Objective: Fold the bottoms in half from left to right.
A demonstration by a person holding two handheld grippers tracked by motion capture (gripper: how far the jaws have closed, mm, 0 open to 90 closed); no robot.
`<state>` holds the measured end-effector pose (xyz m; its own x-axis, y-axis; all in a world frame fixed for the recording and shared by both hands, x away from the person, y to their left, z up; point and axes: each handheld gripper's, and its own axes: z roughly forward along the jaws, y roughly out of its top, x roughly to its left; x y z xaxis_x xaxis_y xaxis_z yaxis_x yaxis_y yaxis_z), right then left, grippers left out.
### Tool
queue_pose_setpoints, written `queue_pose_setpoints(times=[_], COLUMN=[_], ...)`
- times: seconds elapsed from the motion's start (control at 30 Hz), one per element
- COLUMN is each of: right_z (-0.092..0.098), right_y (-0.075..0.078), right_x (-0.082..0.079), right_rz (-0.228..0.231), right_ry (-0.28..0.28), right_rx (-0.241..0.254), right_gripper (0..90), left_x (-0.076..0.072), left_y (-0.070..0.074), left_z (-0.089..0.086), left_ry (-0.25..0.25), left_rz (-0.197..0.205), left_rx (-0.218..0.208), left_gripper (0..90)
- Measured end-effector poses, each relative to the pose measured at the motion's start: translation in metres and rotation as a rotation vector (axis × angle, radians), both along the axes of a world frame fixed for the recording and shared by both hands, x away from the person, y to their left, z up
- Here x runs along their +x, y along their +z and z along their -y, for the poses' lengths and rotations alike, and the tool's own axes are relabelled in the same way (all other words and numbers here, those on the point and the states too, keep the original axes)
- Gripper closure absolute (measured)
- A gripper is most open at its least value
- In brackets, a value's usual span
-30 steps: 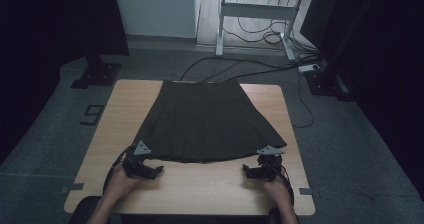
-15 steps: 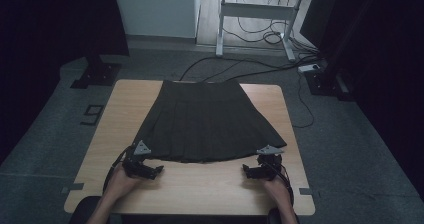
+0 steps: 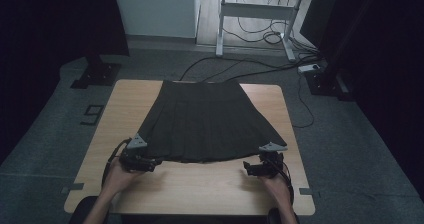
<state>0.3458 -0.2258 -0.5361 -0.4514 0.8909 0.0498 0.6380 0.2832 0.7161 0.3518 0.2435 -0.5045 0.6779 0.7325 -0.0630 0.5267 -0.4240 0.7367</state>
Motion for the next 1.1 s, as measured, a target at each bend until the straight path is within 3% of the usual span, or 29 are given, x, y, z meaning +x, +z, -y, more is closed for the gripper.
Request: queue_pose_setpoints(times=[0.17, 0.23, 0.3, 0.33, 0.37, 0.43, 0.47, 0.5, 0.57, 0.6, 0.7, 0.73, 0.9, 1.1], right_z=[-0.012, -0.021, -0.024, -0.028, -0.028, -0.031, -0.031, -0.031, -0.032, -0.032, -0.032, -0.032, -0.030, -0.014], right_y=[0.008, 0.013, 0.015, 0.017, 0.017, 0.016, 0.015, 0.015, 0.011, 0.009, 0.003, -0.001, -0.002, -0.003], right_x=[0.005, 0.012, 0.015, 0.020, 0.020, 0.027, 0.029, 0.029, 0.036, 0.038, 0.044, 0.046, 0.047, 0.057], right_rz=[0.000, 0.000, 0.000, -0.003, -0.003, -0.014, -0.017, -0.017, -0.025, -0.030, -0.059, -0.062, -0.044, -0.040], right_ry=[0.019, 0.035, 0.039, 0.038, 0.038, 0.024, 0.023, 0.023, 0.009, 0.002, -0.009, -0.010, -0.012, -0.061], right_rx=[0.009, 0.005, 0.000, -0.004, -0.004, -0.011, -0.015, -0.015, -0.027, -0.035, -0.057, -0.063, -0.085, -0.085], right_gripper=[0.0, 2.5, 4.6, 10.7, 10.7, 20.3, 24.8, 24.8, 33.3, 34.0, 36.6, 36.6, 39.2, 39.0], left_x=[0.008, 0.020, 0.025, 0.036, 0.036, 0.046, 0.055, 0.055, 0.061, 0.062, 0.061, 0.060, 0.054, 0.038], left_y=[0.016, 0.023, 0.023, 0.018, 0.018, 0.008, -0.005, -0.005, -0.025, -0.030, -0.032, -0.031, -0.032, -0.032], left_z=[-0.011, -0.018, -0.021, -0.028, -0.028, -0.034, -0.035, -0.035, -0.031, -0.029, -0.027, -0.025, -0.019, -0.003], left_ry=[0.035, 0.073, 0.094, 0.128, 0.128, 0.170, 0.192, 0.192, 0.191, 0.188, 0.191, 0.189, 0.183, 0.128], left_rz=[0.041, 0.070, 0.072, 0.060, 0.060, 0.029, -0.010, -0.010, -0.059, -0.071, -0.064, -0.058, -0.054, -0.063], left_rx=[-0.026, 0.007, 0.014, 0.011, 0.011, -0.005, -0.003, -0.003, 0.076, 0.099, 0.086, 0.101, 0.096, 0.102], left_gripper=[15.5, 19.7, 21.4, 29.4, 33.6, 43.3, 46.5, 48.4, 51.8, 52.5, 53.8, 53.4, 53.1, 51.6])
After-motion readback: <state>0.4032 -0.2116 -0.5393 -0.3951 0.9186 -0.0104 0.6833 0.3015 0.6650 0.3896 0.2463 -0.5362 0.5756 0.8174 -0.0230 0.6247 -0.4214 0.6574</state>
